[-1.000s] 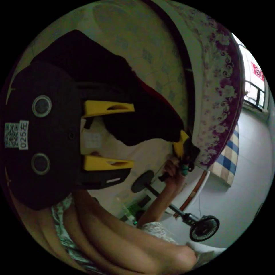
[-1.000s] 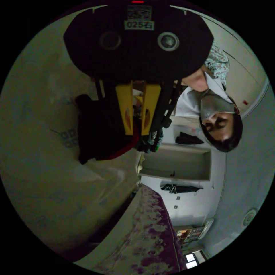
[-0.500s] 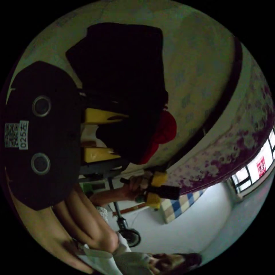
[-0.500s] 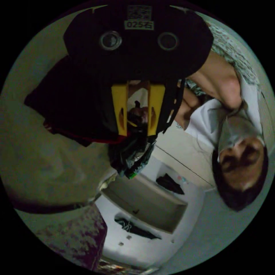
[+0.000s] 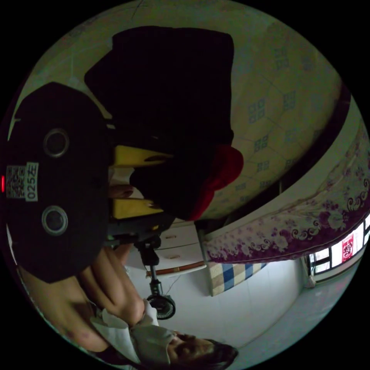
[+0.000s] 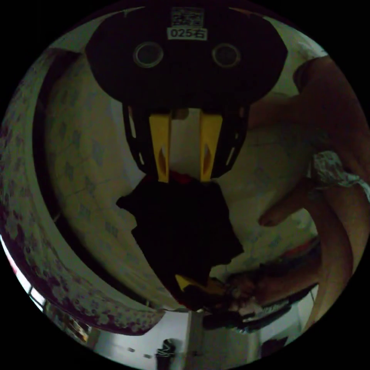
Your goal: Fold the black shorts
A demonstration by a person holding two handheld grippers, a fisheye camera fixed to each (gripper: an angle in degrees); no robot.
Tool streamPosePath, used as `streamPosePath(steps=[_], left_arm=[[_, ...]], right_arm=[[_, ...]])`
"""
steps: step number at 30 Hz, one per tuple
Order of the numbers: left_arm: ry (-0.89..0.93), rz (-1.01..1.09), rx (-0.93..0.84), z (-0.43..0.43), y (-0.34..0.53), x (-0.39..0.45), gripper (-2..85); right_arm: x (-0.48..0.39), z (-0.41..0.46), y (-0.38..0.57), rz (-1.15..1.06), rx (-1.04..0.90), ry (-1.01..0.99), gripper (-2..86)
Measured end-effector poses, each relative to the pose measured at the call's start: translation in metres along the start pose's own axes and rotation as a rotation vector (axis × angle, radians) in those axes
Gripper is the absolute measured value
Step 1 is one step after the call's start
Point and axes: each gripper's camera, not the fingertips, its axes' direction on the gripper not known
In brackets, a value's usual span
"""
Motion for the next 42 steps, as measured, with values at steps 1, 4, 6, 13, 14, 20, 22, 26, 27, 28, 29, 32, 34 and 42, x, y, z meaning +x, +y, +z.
streamPosePath(steps=[1, 4, 6, 13, 14, 20, 22, 26, 27, 28, 29, 32, 34, 42], left_arm=[[0.001, 0.002, -0.004, -0.002, -0.002, -0.001, 9.2], [0.021, 0.014, -0.025, -0.017, -0.010, -0.010, 9.3], [0.044, 0.081, -0.072, -0.029, -0.017, -0.018, 9.7], [0.464, 0.321, -0.198, -0.050, -0.024, -0.029, 13.3], [0.509, 0.320, -0.194, -0.052, -0.025, -0.031, 15.4], [0.514, 0.366, -0.302, -0.053, -0.027, -0.017, 20.3], [0.466, 0.365, -0.341, -0.053, -0.028, -0.013, 19.9], [0.264, 0.464, -0.484, -0.042, -0.026, 0.020, 17.5], [0.190, 0.497, -0.527, -0.034, -0.024, 0.031, 16.0], [0.161, 0.516, -0.539, -0.030, -0.023, 0.036, 15.1], [0.117, 0.540, -0.542, -0.024, -0.021, 0.044, 13.3], [0.105, 0.509, -0.543, -0.017, -0.016, 0.039, 9.1], [0.143, 0.481, -0.512, -0.021, -0.010, 0.032, 7.7], [0.075, 0.742, -0.544, -0.037, 0.025, 0.076, 8.0]], right_arm=[[-0.007, 0.009, -0.006, -0.037, -0.011, 0.012, 8.0], [-0.038, 0.038, -0.034, -0.187, -0.019, 0.058, 5.6], [-0.053, 0.033, -0.058, -0.302, 0.019, 0.059, 4.9], [-0.076, 0.034, -0.152, -0.645, 0.191, -0.020, 4.3], [-0.076, 0.048, -0.175, -0.654, 0.201, -0.099, 4.2], [-0.111, 0.115, -0.268, -0.806, 0.069, -0.367, 3.9], [-0.128, 0.123, -0.280, -0.899, 0.065, -0.313, 3.8], [-0.147, 0.148, -0.315, -0.983, 0.065, -0.308, 4.0], [-0.146, 0.159, -0.328, -0.961, 0.067, -0.332, 4.3], [-0.145, 0.165, -0.335, -0.946, 0.076, -0.351, 4.5], [-0.143, 0.179, -0.345, -0.936, 0.086, -0.440, 5.1], [-0.139, 0.218, -0.364, -0.906, 0.012, -0.579, 8.6], [-0.132, 0.235, -0.369, -0.882, 0.011, -0.612, 10.8], [-0.117, 0.302, -0.403, -0.967, -0.028, -1.154, 15.6]])
